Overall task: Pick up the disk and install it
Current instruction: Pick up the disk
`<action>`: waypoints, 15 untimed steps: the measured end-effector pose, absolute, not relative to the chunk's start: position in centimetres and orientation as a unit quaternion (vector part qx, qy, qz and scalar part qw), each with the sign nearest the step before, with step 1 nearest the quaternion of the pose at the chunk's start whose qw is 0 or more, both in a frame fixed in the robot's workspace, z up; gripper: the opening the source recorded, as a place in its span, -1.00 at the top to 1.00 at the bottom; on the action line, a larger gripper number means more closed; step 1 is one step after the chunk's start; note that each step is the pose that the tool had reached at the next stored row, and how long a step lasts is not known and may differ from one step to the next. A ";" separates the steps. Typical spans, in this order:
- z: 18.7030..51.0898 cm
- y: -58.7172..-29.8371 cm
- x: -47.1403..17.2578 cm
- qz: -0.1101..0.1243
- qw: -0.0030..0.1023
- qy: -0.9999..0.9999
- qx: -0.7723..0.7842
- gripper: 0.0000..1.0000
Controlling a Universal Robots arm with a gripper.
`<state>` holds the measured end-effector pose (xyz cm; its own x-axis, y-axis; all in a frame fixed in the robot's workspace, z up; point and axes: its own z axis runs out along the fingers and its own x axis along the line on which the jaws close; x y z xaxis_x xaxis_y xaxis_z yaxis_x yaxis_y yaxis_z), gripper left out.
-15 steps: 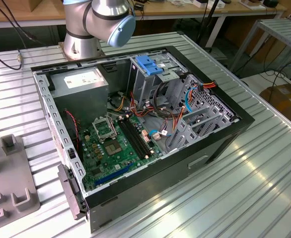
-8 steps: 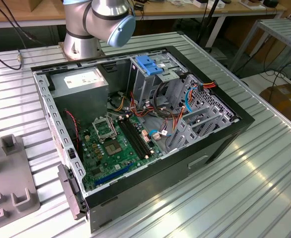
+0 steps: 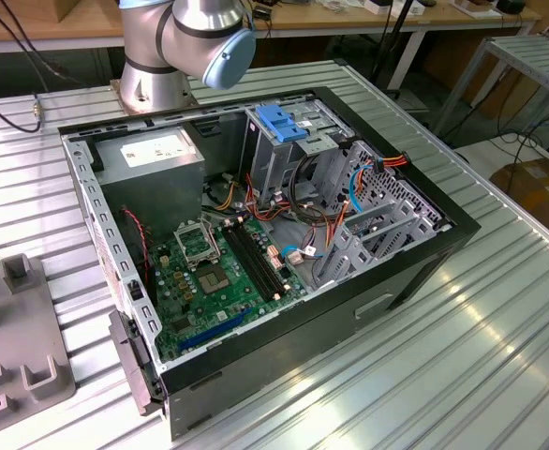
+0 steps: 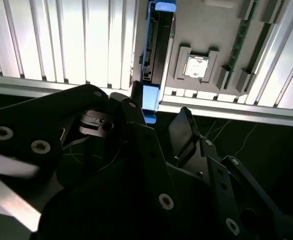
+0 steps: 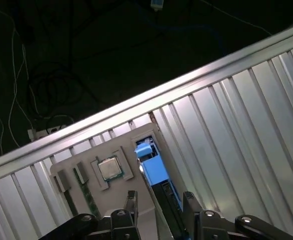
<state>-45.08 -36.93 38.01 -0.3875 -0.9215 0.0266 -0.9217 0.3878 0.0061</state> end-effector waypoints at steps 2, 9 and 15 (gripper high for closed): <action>37.8 -36.9 -45.1 0.005 0.013 -0.822 0.569 0.03; 37.3 -37.0 -45.2 0.006 0.012 -0.791 0.611 0.03; 37.2 -37.0 -45.4 0.007 0.011 -0.787 0.617 0.03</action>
<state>-45.39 -37.02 37.16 -0.2375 -0.9710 0.0258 -0.9713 0.2377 0.0034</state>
